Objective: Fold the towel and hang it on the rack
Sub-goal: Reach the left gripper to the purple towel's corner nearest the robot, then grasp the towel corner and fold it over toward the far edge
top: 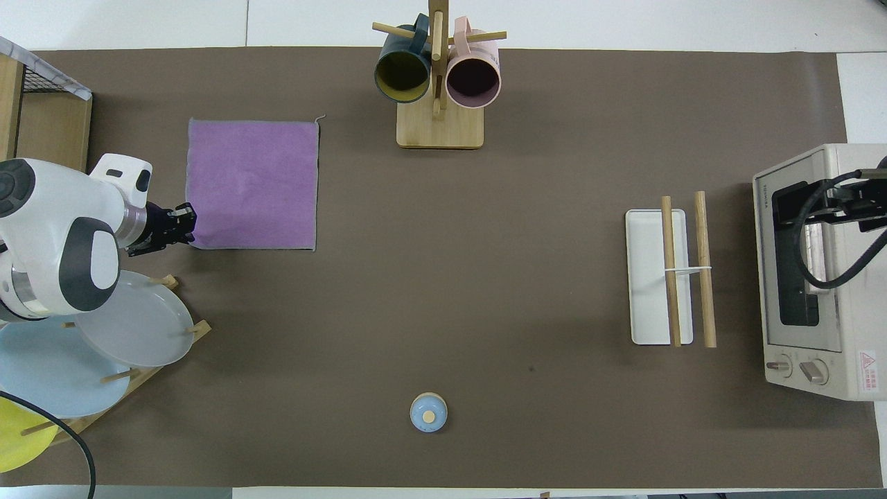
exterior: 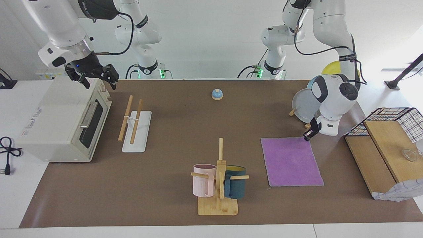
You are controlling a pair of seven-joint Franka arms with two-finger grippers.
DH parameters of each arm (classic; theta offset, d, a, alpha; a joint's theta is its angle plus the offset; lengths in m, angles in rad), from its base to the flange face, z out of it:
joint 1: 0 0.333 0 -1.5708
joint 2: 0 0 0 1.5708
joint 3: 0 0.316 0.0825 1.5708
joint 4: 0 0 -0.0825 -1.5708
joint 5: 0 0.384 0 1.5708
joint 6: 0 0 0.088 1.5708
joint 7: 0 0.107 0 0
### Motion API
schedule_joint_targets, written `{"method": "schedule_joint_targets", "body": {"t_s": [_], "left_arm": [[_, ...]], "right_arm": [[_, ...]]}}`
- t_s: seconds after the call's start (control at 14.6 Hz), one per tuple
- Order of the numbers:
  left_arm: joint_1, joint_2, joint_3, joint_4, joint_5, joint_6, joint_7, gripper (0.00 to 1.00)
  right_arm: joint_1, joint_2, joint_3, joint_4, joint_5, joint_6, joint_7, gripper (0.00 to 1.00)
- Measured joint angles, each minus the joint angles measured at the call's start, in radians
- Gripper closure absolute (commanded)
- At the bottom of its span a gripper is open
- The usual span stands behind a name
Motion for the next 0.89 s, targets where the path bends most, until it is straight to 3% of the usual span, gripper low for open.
{"method": "schedule_joint_targets", "body": {"t_s": [0.41, 0.62, 0.89], "left_arm": [[-0.066, -0.038, -0.006, 0.082, 0.012, -0.055, 0.22, 1.0], [-0.186, -0.067, -0.012, 0.096, 0.102, -0.065, 0.263, 1.0], [-0.375, -0.061, -0.017, 0.077, 0.126, -0.046, 0.269, 1.0]], "right_arm": [[0.0, 0.0, 0.0, 0.0, 0.0, -0.001, 0.0, 0.0], [0.0, 0.0, 0.0, 0.0, 0.0, -0.002, 0.0, 0.0], [-0.001, -0.001, 0.0, 0.0, 0.0, -0.002, 0.0, 0.0]]}}
